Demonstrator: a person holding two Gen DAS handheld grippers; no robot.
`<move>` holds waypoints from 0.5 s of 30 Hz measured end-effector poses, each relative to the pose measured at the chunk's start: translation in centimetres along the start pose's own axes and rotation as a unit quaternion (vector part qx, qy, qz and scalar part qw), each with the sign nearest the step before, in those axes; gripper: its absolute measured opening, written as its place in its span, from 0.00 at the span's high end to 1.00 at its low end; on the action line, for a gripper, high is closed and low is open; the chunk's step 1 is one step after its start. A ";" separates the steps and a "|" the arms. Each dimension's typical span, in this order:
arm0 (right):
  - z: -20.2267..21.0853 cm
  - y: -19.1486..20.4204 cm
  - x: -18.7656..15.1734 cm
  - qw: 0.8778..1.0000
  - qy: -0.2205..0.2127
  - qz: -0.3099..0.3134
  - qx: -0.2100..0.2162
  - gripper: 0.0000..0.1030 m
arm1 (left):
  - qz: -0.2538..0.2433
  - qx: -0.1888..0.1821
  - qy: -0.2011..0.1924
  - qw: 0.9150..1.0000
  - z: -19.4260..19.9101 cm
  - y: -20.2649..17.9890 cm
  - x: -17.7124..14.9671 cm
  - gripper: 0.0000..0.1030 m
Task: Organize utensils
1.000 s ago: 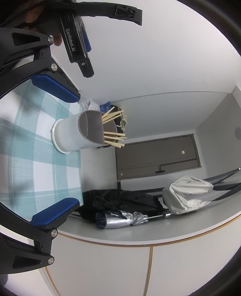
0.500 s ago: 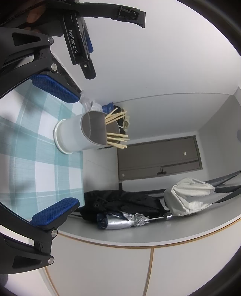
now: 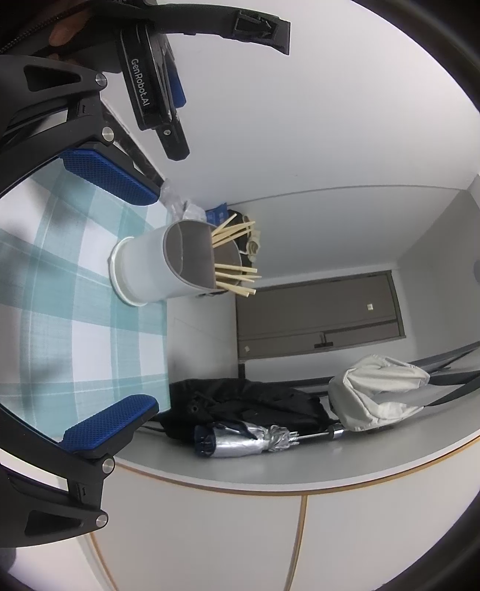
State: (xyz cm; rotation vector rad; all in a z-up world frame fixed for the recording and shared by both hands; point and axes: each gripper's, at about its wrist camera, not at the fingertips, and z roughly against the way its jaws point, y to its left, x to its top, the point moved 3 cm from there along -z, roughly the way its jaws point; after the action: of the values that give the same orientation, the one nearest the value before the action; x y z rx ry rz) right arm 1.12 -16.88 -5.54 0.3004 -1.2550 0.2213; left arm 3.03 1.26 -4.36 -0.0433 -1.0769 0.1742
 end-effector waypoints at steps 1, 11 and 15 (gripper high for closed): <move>0.0 0.0 0.0 1.000 0.000 0.000 0.000 0.00 | 0.001 0.000 -0.001 1.000 0.0 0.0 0.0 0.03; 0.0 -0.1 0.0 1.000 0.000 0.001 -0.001 0.00 | -0.010 -0.002 -0.008 1.000 0.1 -0.5 0.0 0.03; 0.0 0.0 -0.1 1.000 0.001 0.005 -0.003 0.00 | -0.007 -0.001 -0.008 1.000 0.2 -0.4 0.0 0.03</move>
State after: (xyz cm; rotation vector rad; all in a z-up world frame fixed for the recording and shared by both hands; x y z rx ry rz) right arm 1.13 -16.86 -5.62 0.2899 -1.2552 0.2263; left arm 2.91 0.88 -4.22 -0.0359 -1.0930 0.1611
